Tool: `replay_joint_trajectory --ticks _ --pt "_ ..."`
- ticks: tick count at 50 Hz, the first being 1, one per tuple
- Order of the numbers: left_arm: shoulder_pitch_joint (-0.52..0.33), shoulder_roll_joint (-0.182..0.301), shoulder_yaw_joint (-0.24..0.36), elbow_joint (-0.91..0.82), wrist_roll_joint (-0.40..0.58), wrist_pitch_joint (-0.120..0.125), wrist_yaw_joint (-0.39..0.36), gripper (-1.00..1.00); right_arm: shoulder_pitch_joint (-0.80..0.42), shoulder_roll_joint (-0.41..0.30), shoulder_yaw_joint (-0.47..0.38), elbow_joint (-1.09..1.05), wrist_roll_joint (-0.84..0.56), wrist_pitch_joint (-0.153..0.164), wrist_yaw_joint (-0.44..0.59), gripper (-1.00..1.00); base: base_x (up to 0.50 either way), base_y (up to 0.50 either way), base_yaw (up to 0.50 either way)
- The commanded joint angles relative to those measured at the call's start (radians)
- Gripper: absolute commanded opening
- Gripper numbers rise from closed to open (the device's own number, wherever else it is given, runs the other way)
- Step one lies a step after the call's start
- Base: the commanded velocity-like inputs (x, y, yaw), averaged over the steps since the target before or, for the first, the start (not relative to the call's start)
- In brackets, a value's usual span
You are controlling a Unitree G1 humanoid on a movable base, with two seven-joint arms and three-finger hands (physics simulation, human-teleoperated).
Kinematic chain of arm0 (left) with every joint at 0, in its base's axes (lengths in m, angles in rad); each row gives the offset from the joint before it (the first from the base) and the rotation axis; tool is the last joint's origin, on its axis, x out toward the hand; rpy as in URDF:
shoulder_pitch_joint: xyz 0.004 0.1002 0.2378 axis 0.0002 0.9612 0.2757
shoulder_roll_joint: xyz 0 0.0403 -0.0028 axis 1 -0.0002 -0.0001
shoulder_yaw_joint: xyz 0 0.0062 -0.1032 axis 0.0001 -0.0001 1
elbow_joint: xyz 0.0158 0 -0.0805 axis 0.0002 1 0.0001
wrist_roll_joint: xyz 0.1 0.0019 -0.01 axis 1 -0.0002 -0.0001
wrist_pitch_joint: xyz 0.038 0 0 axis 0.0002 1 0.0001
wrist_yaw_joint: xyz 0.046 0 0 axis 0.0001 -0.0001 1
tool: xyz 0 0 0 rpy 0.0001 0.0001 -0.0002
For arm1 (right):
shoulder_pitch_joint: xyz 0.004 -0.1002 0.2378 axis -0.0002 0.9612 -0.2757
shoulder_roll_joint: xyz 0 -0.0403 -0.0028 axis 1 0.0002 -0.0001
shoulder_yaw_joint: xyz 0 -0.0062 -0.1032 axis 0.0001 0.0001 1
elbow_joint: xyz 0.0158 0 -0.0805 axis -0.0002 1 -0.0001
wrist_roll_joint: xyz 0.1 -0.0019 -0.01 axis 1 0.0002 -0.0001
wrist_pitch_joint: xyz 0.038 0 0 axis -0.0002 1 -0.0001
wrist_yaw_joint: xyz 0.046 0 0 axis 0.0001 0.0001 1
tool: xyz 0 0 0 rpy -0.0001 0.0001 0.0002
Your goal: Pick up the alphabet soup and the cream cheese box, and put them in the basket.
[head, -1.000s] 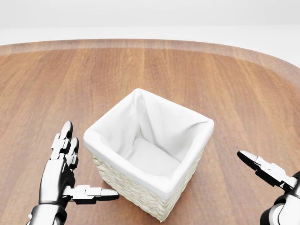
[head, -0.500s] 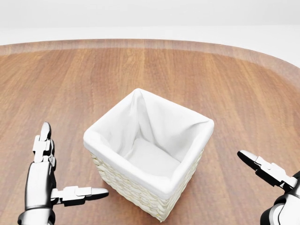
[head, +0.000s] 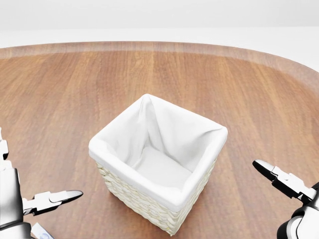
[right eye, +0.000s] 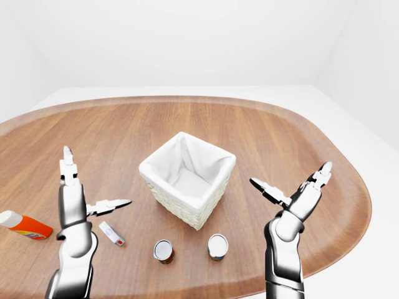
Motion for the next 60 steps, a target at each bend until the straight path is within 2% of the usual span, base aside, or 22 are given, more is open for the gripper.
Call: replay_joint_trajectory --ticks 1,5,6,7,12,14,18,21,32,40,44,60 --pt "0.039 0.016 -0.046 -0.1 0.28 0.0 -0.003 1.0 0.003 0.001 -0.001 -0.007 0.0 0.005 0.0 1.0 0.0 0.0 0.0" --pt "0.048 0.0 -0.07 -0.152 0.41 0.0 -0.037 1.0 0.001 0.001 -0.001 -0.006 -0.002 0.006 0.0 1.0 0.0 0.0 0.0" --pt "0.049 0.004 -0.088 -0.174 0.496 0.0 -0.042 1.0 0.002 0.001 0.0 -0.004 -0.004 0.002 0.0 1.0 0.0 0.0 0.0" --pt "0.046 0.007 -0.086 -0.155 0.525 0.0 -0.022 1.0 0.003 0.001 0.0 -0.005 -0.004 0.002 0.0 1.0 0.0 0.0 0.0" --pt "0.038 0.003 -0.114 -0.187 0.693 0.0 -0.085 1.0 0.002 0.002 -0.002 -0.001 -0.001 -0.004 0.0 1.0 0.0 0.0 0.0" --pt "0.041 0.001 -0.125 -0.165 0.746 0.0 -0.122 1.0 0.004 0.002 0.0 -0.014 0.001 0.01 0.0 1.0 0.0 0.0 0.0" --pt "0.053 -0.001 -0.133 -0.164 0.787 0.0 -0.139 1.0 0.003 0.003 0.003 -0.01 -0.003 0.003 0.0 1.0 0.0 0.0 0.0" --pt "0.054 0.006 -0.134 -0.177 0.842 0.0 -0.179 1.0 0.001 0.002 0.003 -0.004 -0.003 -0.006 0.0 1.0 0.0 0.0 0.0" --pt "0.076 0.018 -0.103 -0.173 0.929 0.0 -0.178 1.0 0.003 0.003 0.005 -0.007 -0.01 -0.004 0.0 1.0 0.0 0.0 0.0" --pt "0.069 0.007 -0.079 -0.161 0.915 0.0 -0.207 1.0 0.002 0.003 0.001 -0.012 -0.013 -0.001 0.0 1.0 0.0 0.0 0.0" --pt "0.043 0.009 -0.061 -0.195 0.891 0.0 -0.255 1.0 0.0 0.001 0.001 -0.002 -0.016 -0.003 0.0 1.0 0.0 0.0 0.0" --pt "0.042 0.009 -0.06 -0.196 0.891 0.0 -0.257 1.0 0.0 0.001 0.001 -0.002 -0.016 -0.003 0.0 1.0 0.0 0.0 0.0"
